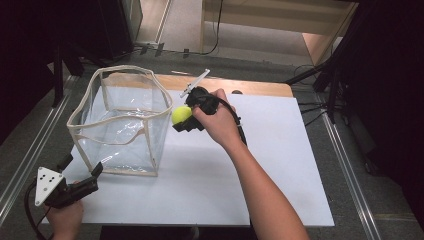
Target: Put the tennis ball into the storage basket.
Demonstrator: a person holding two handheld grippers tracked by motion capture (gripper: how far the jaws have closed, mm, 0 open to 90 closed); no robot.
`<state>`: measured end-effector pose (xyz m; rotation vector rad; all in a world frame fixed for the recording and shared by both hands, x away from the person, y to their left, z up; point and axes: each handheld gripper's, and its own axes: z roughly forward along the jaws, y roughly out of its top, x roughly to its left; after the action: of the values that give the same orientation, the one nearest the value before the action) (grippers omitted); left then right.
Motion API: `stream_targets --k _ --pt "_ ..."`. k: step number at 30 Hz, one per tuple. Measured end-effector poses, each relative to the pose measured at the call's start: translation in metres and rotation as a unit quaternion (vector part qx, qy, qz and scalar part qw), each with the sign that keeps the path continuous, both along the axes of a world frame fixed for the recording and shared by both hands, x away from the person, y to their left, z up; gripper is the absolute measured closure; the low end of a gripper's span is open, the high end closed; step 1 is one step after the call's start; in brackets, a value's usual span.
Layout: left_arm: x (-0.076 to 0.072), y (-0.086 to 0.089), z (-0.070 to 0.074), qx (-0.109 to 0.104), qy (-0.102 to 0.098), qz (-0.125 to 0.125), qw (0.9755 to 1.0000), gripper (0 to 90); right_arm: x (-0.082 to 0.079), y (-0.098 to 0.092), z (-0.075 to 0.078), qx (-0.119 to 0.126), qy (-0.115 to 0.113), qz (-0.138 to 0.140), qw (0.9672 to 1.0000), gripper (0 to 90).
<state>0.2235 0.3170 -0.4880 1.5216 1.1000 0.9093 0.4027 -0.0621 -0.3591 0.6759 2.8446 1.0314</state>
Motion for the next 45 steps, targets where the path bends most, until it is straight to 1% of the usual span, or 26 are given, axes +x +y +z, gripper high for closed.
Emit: stream_targets --k 6,7,12,14,15,23,32,37,45 --pt "0.0 0.0 0.0 0.001 0.0 -0.001 1.0 6.9 0.001 -0.002 0.008 0.002 -0.004 0.002 1.0 24.1" --pt "0.0 0.0 0.0 0.001 0.0 -0.001 1.0 6.9 0.0 -0.003 0.01 0.001 -0.003 -0.002 1.0 24.1" --pt "0.0 0.0 0.0 0.0 0.001 -0.001 1.0 6.9 0.002 -0.004 0.016 0.0 -0.009 -0.005 0.9999 24.1" --pt "0.0 0.0 0.0 0.001 0.0 -0.001 1.0 6.9 0.002 -0.004 0.018 0.0 -0.008 -0.006 1.0 24.1" --pt "0.0 0.0 0.0 0.0 -0.001 -0.001 1.0 6.9 0.003 -0.005 0.02 0.0 -0.011 -0.002 0.9999 24.1" --pt "0.0 0.0 0.0 0.0 0.0 -0.001 1.0 6.9 0.005 -0.004 0.031 0.003 -0.013 -0.002 0.9999 24.1" --pt "0.0 0.0 0.0 -0.003 -0.001 0.0 1.0 6.9 0.008 -0.001 0.044 0.005 -0.019 -0.002 0.9998 24.1" --pt "0.0 0.0 0.0 -0.003 -0.002 0.0 1.0 6.9 0.01 0.003 0.047 0.002 -0.022 0.001 0.9998 24.1" --pt "0.0 0.0 0.0 -0.004 -0.001 0.0 1.0 6.9 0.014 0.009 0.052 0.005 -0.027 0.005 0.9996 24.1"
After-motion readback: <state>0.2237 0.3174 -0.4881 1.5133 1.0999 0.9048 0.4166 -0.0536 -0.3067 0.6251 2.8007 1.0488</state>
